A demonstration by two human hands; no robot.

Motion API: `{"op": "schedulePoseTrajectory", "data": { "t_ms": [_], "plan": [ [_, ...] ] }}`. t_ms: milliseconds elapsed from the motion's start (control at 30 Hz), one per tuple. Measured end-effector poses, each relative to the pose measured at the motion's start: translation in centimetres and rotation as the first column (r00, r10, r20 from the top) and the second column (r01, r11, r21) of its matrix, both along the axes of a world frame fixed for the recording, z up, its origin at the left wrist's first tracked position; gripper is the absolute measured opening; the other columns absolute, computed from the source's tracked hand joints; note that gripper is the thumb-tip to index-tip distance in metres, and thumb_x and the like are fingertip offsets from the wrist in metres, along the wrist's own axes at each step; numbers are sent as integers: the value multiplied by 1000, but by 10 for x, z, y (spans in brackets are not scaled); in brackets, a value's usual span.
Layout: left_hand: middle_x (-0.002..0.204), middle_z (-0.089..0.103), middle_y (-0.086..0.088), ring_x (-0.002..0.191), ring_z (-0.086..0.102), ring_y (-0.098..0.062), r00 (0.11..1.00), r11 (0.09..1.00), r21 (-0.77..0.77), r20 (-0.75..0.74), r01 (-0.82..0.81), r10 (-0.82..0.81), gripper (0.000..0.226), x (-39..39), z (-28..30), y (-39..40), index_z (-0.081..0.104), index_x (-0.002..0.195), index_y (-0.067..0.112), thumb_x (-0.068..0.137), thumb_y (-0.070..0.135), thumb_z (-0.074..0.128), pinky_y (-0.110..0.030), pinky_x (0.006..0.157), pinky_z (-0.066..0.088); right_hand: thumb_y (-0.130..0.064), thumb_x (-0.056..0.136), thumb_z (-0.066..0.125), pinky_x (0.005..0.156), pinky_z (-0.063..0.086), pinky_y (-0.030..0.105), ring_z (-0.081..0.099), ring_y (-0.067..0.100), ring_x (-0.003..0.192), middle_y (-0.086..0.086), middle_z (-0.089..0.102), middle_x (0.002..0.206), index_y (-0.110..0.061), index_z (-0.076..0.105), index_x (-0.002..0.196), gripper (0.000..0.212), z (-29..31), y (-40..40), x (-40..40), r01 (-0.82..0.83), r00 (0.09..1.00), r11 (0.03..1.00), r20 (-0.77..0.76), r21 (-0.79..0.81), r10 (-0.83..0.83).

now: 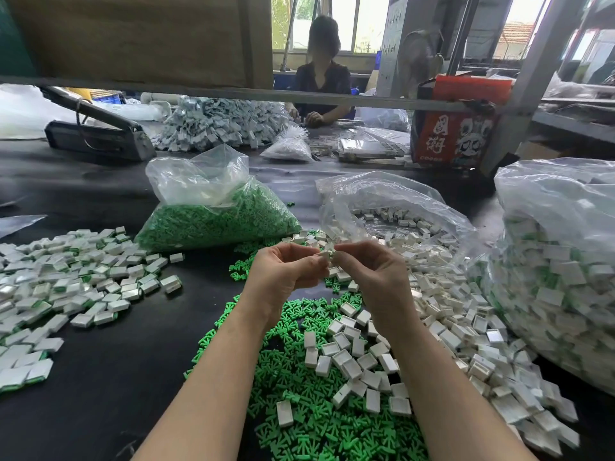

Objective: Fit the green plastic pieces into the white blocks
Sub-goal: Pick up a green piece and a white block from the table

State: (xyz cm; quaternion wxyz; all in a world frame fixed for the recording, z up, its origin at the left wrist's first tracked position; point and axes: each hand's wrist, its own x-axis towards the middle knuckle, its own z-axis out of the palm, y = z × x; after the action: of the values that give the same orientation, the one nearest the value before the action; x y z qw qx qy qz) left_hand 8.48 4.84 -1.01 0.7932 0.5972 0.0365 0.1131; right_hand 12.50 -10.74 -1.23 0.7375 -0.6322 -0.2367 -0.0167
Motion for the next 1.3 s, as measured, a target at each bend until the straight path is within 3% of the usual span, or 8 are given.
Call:
{"op": "schedulePoseTrajectory", "data": {
  "t_ms": [167, 333, 467, 600, 767, 933, 1133, 1300],
  "plan": [
    [81, 75, -17, 75, 74, -26, 1000, 999, 47, -1, 23, -23, 29, 2, -1, 1, 74, 85, 6, 60, 18, 84, -25, 59, 55, -8, 90, 66, 68, 56, 25, 70, 17, 79, 9, 72, 87, -4, 68, 99, 10, -4, 0, 2, 37, 999, 994, -1, -105, -38],
    [81, 75, -14, 72, 73, -22, 999, 983, 180, -13, 43, -41, 23, 2, -5, 3, 73, 82, 10, 65, 22, 83, -23, 59, 54, -20, 101, 50, 61, 48, 46, 53, 16, 59, -5, 58, 62, -18, 59, 80, 24, -9, 3, 4, 49, 996, 910, 88, -411, -14],
    [75, 74, -10, 66, 69, -17, 997, 957, 281, -33, 71, -65, 10, 4, -7, 5, 66, 88, 6, 83, 10, 74, -21, 59, 53, -20, 102, 48, 57, 38, 37, 45, 12, 57, -6, 49, 60, -20, 54, 73, 30, -10, 3, 4, 52, 995, 913, 95, -406, -14],
    [64, 66, 0, 55, 59, -10, 978, 859, 467, -107, 209, -180, 15, 2, -6, 2, 58, 86, 8, 99, 15, 55, -21, 55, 46, -19, 102, 47, 54, 37, 26, 43, 8, 55, -7, 49, 60, -17, 54, 73, 30, -9, 6, 1, 57, 994, 914, 113, -402, -12],
    [55, 53, 12, 52, 46, -6, 949, 804, 504, -163, 317, -271, 32, -2, -7, 1, 54, 76, 16, 105, 16, 41, -19, 51, 37, -24, 102, 47, 57, 36, 33, 42, 9, 56, -6, 50, 61, -14, 52, 76, 28, -11, 4, 1, 87, 985, 857, 172, -509, 2],
    [63, 45, 9, 61, 40, -9, 946, 821, 469, -180, 324, -270, 31, -2, -10, -2, 51, 75, 17, 105, 15, 41, -29, 66, 37, -25, 103, 43, 53, 34, 28, 43, 2, 52, -9, 49, 59, -27, 47, 71, 32, -14, 5, 0, 139, 971, 788, 238, -600, 10],
    [64, 46, 9, 68, 40, -17, 965, 807, 528, -141, 263, -222, 25, -3, -10, -6, 50, 70, 20, 92, 30, 42, -41, 71, 35, -18, 103, 43, 57, 33, 32, 41, 7, 53, -9, 48, 60, -25, 46, 68, 35, -12, 6, -1, 96, 980, 800, 198, -592, 29],
    [64, 47, 9, 65, 41, -13, 969, 770, 588, -133, 248, -211, 37, -1, -12, -6, 51, 69, 25, 103, 17, 40, -38, 69, 36, -18, 102, 44, 59, 35, 36, 42, 12, 57, -5, 49, 61, -24, 48, 67, 35, -11, 7, -2, 113, 981, 810, 193, -576, 1]
  ]
}}
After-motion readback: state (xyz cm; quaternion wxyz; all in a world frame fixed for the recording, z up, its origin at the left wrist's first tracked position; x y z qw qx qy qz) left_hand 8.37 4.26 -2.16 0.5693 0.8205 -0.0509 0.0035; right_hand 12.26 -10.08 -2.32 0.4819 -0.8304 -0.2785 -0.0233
